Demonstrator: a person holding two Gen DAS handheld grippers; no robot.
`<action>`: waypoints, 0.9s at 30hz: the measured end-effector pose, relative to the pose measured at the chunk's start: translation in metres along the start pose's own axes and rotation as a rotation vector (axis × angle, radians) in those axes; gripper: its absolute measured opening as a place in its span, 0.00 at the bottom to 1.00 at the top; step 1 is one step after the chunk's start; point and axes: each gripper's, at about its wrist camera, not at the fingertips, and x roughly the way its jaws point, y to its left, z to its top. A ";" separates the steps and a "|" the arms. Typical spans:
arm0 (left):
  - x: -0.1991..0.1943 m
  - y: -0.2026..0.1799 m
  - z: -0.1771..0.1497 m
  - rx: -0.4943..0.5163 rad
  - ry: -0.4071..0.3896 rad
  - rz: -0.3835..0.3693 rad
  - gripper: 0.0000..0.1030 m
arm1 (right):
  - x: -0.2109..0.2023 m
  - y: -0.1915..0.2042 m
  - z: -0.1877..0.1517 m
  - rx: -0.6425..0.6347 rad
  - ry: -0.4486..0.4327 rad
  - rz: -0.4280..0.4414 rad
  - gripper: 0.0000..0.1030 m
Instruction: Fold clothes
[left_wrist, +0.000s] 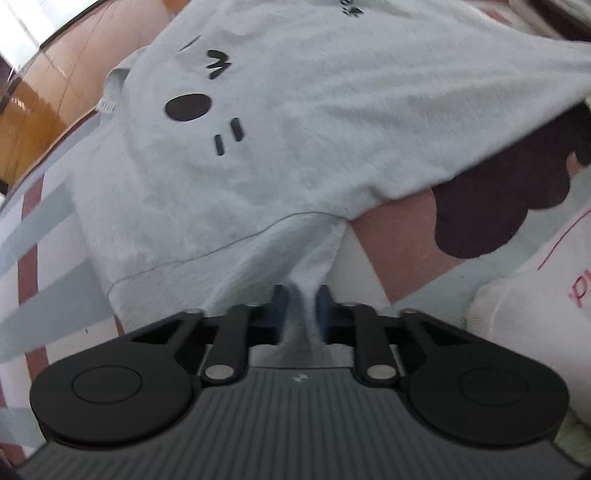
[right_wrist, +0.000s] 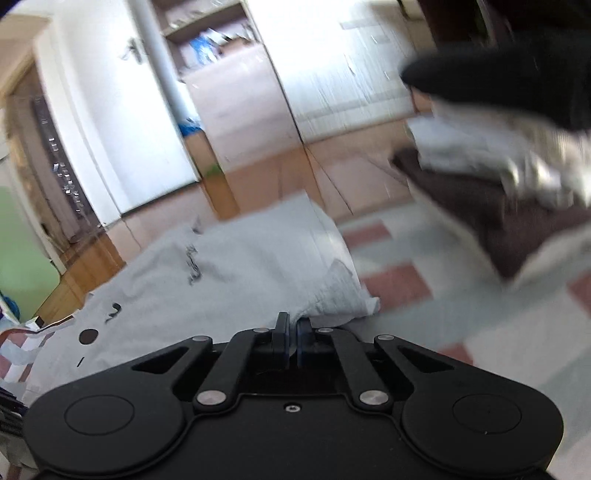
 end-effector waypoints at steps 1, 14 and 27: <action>-0.001 0.001 -0.002 -0.008 0.004 -0.038 0.03 | 0.001 0.001 0.001 -0.016 0.004 -0.002 0.04; 0.010 -0.010 -0.001 0.023 0.209 -0.233 0.18 | -0.008 -0.024 -0.010 0.070 -0.012 -0.099 0.02; -0.068 0.090 0.013 -0.321 -0.066 -0.181 0.40 | 0.012 -0.030 -0.006 0.077 0.164 -0.358 0.12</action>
